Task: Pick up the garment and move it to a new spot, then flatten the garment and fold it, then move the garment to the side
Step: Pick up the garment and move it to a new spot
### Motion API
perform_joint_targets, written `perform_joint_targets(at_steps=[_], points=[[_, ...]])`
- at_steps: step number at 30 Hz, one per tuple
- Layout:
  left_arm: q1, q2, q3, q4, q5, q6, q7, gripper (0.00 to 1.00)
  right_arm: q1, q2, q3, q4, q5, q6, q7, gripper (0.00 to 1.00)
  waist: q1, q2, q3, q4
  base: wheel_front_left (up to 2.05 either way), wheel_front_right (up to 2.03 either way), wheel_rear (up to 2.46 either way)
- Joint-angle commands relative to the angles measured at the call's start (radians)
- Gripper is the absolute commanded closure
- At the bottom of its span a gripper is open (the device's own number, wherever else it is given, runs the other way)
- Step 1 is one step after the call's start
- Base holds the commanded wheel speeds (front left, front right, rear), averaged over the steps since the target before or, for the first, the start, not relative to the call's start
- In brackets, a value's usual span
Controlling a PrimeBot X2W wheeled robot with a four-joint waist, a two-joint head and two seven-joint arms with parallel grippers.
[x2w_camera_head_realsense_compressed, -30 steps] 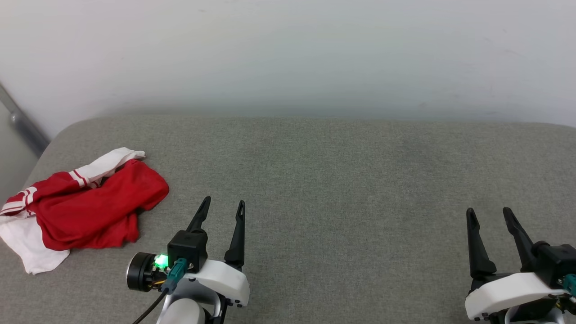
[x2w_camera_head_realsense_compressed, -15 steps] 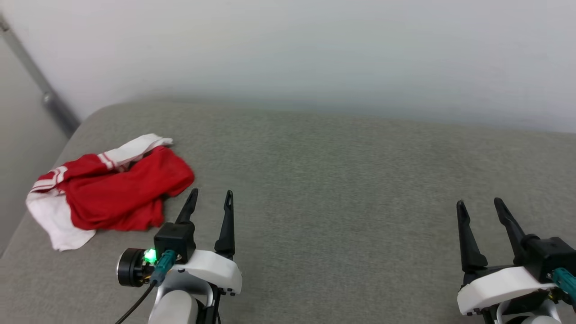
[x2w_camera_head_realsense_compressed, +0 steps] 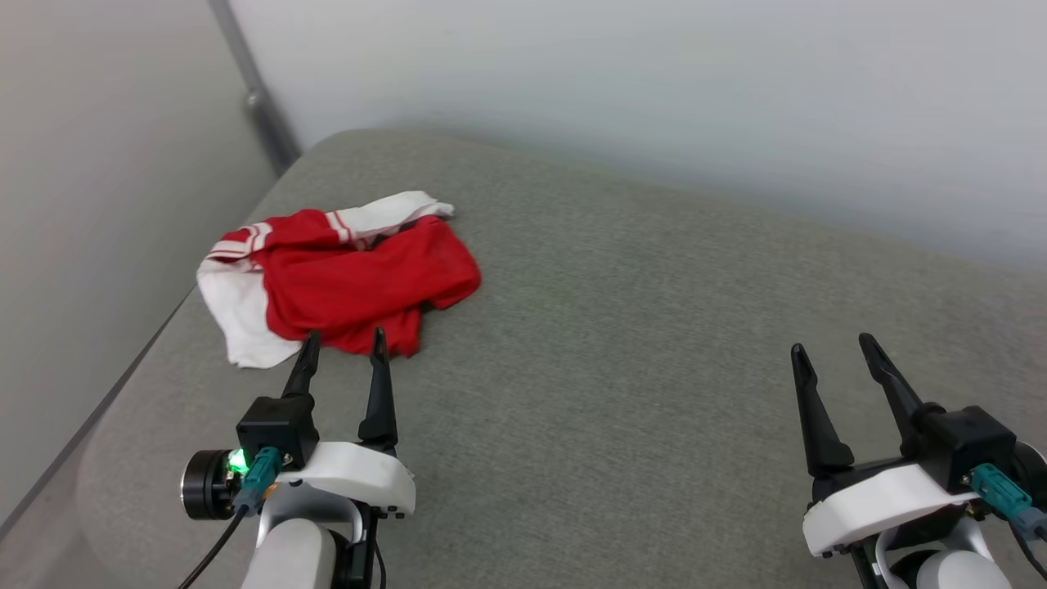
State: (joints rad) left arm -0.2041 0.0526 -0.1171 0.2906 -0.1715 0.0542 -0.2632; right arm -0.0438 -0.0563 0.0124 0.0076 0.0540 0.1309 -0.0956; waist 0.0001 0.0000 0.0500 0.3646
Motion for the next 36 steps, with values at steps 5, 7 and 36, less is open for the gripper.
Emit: perform_joint_targets(at_steps=[5, 7, 36], points=[[0.009, -0.002, 0.015, -0.018, 0.0, 0.006, -0.002, 0.0, -0.024, -0.012, 0.021, 0.006, 0.002, 0.0, 0.005, 0.0, -0.0001, 0.0, 0.02, 0.078, 0.0, 0.0, 0.0], [0.01, -0.002, 0.016, -0.021, 0.003, 0.004, -0.002, 0.0, -0.028, -0.013, 0.027, 0.007, 0.004, 0.0, 0.005, 0.0, -0.0001, 0.0, 0.024, 0.086, 0.0, 0.0, 0.0], [-0.538, 0.179, 0.1, 0.166, -0.063, -0.091, 0.209, 0.0, -0.126, -0.049, 0.089, -0.1, 0.008, 0.0, 0.044, 0.0, -0.0001, 0.0, 0.224, -0.128, 0.0, 0.0, 0.0]])
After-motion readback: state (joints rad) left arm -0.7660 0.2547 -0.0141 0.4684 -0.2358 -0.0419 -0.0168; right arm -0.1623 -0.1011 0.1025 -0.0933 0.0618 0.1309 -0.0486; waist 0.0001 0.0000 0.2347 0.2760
